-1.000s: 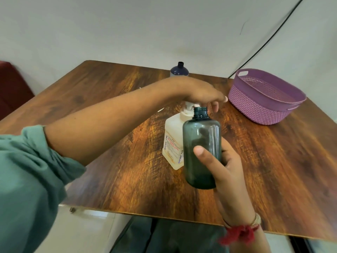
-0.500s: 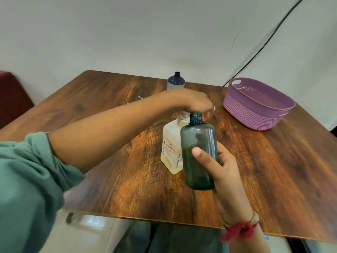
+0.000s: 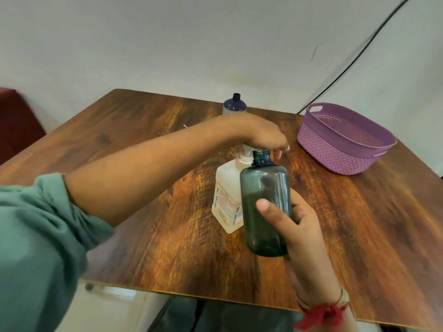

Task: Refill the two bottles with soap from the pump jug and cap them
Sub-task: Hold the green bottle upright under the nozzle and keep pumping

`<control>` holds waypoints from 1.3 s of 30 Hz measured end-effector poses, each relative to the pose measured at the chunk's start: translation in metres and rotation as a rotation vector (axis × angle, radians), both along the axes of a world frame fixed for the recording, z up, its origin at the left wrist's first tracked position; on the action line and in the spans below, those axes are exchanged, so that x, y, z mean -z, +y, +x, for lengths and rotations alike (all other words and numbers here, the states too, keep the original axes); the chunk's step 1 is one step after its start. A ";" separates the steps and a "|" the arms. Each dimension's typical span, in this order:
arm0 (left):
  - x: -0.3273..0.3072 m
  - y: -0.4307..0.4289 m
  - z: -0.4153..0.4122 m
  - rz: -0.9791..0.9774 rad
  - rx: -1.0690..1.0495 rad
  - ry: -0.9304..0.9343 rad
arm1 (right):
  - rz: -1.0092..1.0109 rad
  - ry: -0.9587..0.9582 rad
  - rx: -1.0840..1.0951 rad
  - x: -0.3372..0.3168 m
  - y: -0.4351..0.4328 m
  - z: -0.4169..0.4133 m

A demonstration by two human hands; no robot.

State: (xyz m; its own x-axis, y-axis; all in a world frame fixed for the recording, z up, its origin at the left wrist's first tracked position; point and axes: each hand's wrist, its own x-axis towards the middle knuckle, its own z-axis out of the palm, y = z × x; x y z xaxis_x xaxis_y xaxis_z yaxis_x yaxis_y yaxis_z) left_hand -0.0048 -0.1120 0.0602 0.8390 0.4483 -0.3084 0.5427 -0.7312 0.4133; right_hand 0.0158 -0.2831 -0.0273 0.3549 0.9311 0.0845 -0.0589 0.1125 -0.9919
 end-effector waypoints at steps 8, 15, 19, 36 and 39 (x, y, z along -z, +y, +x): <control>0.013 0.006 0.001 -0.143 -0.028 -0.127 | -0.020 -0.019 -0.015 0.000 0.002 0.001; -0.003 0.002 0.000 -0.065 0.076 0.016 | -0.001 0.054 0.027 -0.002 0.001 -0.003; -0.003 0.004 -0.001 -0.083 0.057 -0.033 | -0.018 0.086 0.023 -0.003 0.002 -0.002; 0.015 0.005 0.000 -0.209 -0.043 -0.118 | -0.039 0.122 -0.002 -0.003 0.001 0.001; 0.013 0.002 -0.001 -0.133 -0.035 -0.079 | -0.028 0.154 0.002 -0.001 0.001 -0.004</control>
State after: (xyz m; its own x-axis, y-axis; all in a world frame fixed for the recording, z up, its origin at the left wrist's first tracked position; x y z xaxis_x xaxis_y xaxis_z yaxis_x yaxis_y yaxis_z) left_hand -0.0063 -0.1098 0.0470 0.8476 0.4370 -0.3009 0.5287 -0.6489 0.5471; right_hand 0.0123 -0.2826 -0.0265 0.3639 0.9314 0.0032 -0.2101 0.0854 -0.9739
